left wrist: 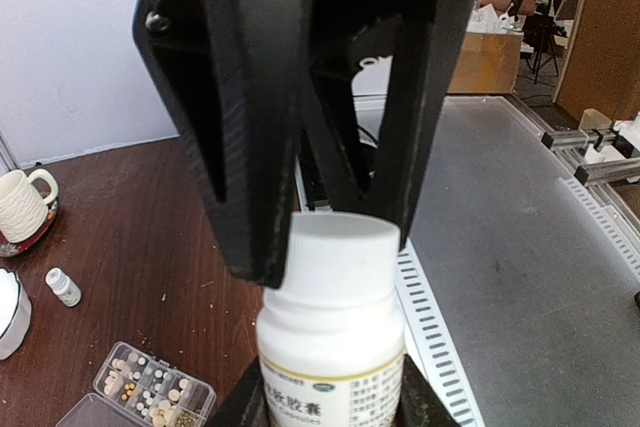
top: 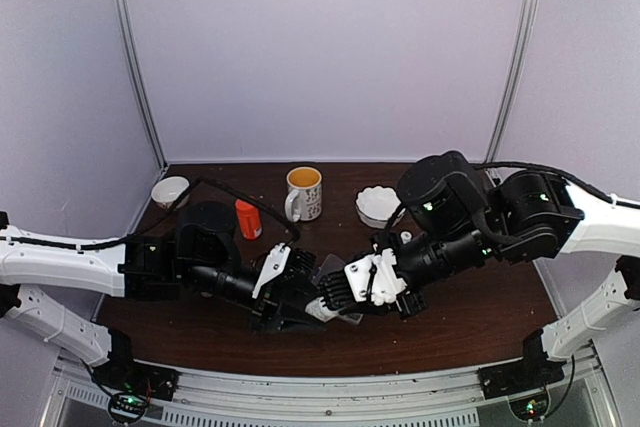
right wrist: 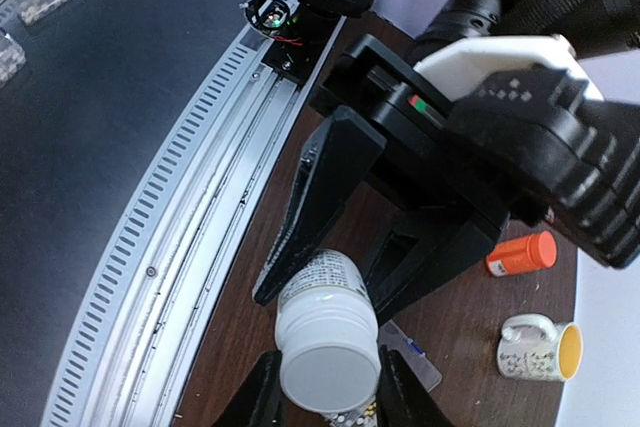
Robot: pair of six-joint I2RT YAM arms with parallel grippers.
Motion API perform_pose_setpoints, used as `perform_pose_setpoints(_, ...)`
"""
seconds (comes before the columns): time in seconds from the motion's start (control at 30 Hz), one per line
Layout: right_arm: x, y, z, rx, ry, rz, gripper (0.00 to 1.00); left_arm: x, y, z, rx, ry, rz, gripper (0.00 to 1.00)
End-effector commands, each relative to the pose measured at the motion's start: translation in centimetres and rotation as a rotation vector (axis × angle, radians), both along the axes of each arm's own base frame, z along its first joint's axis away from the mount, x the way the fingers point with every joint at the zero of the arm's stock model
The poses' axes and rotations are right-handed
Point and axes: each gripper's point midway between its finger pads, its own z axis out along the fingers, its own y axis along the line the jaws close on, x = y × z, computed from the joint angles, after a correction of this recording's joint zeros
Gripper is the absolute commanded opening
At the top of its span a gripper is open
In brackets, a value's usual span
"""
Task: Sort the pills into containers
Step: Screw the lid of the pill bottle onto the pill bottle.
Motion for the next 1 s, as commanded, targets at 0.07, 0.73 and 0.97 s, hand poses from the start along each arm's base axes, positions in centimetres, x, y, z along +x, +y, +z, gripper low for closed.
perform_pose_setpoints(0.07, -0.2, 0.2, 1.1, 0.024, 0.01, -0.001, 0.18, 0.1, -0.5, 1.3, -0.035, -0.019, -0.015, 0.09)
perform_pose_setpoints(0.73, 4.2, 3.6, -1.6, 0.061, 0.46, -0.542, 0.0, 9.5, 1.6, 3.7, -0.005, -0.358, 0.508, 0.07)
perform_pose_setpoints(0.97, 7.1, 4.8, -3.1, 0.197, 0.793, -0.846, 0.0, 12.4, 2.2, 3.0, 0.037, -0.565, 0.642, 0.06)
